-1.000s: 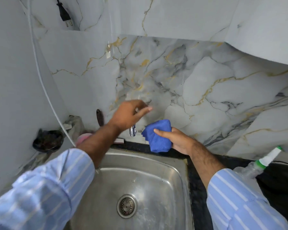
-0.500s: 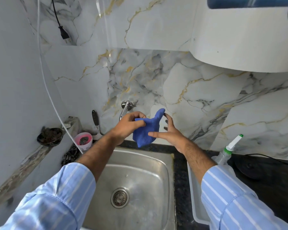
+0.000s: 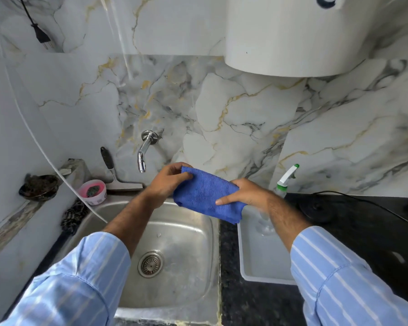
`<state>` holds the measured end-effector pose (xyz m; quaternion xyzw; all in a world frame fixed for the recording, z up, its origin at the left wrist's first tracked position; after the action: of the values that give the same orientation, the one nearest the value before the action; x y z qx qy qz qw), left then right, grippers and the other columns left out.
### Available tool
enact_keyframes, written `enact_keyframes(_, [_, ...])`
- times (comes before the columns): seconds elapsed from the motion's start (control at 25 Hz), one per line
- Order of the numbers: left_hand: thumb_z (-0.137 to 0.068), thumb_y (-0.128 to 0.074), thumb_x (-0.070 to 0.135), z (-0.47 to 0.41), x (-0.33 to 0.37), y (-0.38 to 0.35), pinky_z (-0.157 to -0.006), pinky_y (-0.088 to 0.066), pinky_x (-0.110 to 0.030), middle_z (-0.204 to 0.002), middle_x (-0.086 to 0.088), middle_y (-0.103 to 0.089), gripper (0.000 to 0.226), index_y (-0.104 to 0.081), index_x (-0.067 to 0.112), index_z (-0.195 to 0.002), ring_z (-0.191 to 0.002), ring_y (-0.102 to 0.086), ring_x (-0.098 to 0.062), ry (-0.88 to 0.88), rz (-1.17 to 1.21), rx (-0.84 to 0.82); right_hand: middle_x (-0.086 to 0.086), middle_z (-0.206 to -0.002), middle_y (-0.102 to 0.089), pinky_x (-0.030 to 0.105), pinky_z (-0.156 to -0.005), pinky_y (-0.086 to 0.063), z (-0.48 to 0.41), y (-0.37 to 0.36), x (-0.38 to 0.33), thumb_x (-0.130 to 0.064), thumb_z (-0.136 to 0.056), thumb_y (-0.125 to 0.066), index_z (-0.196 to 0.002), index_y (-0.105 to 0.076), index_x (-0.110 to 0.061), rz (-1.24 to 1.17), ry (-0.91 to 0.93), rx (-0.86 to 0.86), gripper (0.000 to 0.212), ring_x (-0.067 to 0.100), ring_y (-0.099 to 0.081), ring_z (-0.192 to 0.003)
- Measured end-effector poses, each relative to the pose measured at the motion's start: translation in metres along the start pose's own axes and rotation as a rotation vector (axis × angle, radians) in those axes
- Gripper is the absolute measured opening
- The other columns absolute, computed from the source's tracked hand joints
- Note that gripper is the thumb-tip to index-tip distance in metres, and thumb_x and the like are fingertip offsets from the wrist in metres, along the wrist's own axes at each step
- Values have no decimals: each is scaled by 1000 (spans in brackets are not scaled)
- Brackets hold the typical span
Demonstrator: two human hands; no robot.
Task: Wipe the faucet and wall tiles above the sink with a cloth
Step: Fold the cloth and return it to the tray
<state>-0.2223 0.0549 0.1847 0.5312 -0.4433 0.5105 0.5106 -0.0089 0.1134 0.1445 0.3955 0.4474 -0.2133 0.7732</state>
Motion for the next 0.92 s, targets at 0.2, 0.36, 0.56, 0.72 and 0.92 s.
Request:
enact_keyframes(0.2, [-102,-71,11,3,-67,-61,-55,-53,-26,-82,-5,-71,4,-76,10,-103,-69,-64,-19,172,62,42,8,-110,-78,39,-88,-59,44,39,88,-16,-69,-89,-111,-75,-15,-424,-180,62,44,24,-75,-101])
enact_keyframes(0.36, [-97,-79,12,0,-121,-116,-57,-64,-36,-87,-9,-75,15,-77,3,-109,-79,-71,-26,278,-65,96,20,-115,-74,49,-94,-56,75,72,167,-2,-76,-82,-113,-71,1,-476,-334,247,39,33,-73,-104])
enact_keyframes(0.56, [-93,-80,19,-11,-169,-194,-90,-60,-40,-109,-14,-76,30,-68,8,-118,-101,-72,-34,201,-653,23,19,-94,-72,35,-61,-61,97,95,249,-10,-77,-82,-84,-68,6,16,-570,449,22,26,-71,-75])
enact_keyframes(0.72, [-98,-70,24,-13,-194,-246,-83,-52,-38,-114,-17,-71,27,-60,10,-119,-104,-68,-37,133,-971,-167,12,-101,-73,22,-47,-43,93,93,276,-17,-76,-82,-96,-69,-4,385,-676,465,26,21,-66,-68])
enact_keyframes(0.92, [-104,-60,29,-11,-211,-275,-99,-49,-43,-125,-13,-68,27,-60,17,-129,-123,-57,-34,-39,-1458,-286,12,-113,-71,29,-70,-56,75,72,297,-14,-83,-70,-109,-68,-8,589,-637,421,27,29,-71,-99])
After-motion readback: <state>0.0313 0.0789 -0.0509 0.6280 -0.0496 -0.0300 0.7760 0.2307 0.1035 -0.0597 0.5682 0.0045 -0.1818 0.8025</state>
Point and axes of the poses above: each hand's wrist, its own z-axis away from the middle knuckle, its own y-axis out of the back of the hand, x = y × z, the point moved 8 cm from there along -z, towards the middle knuckle
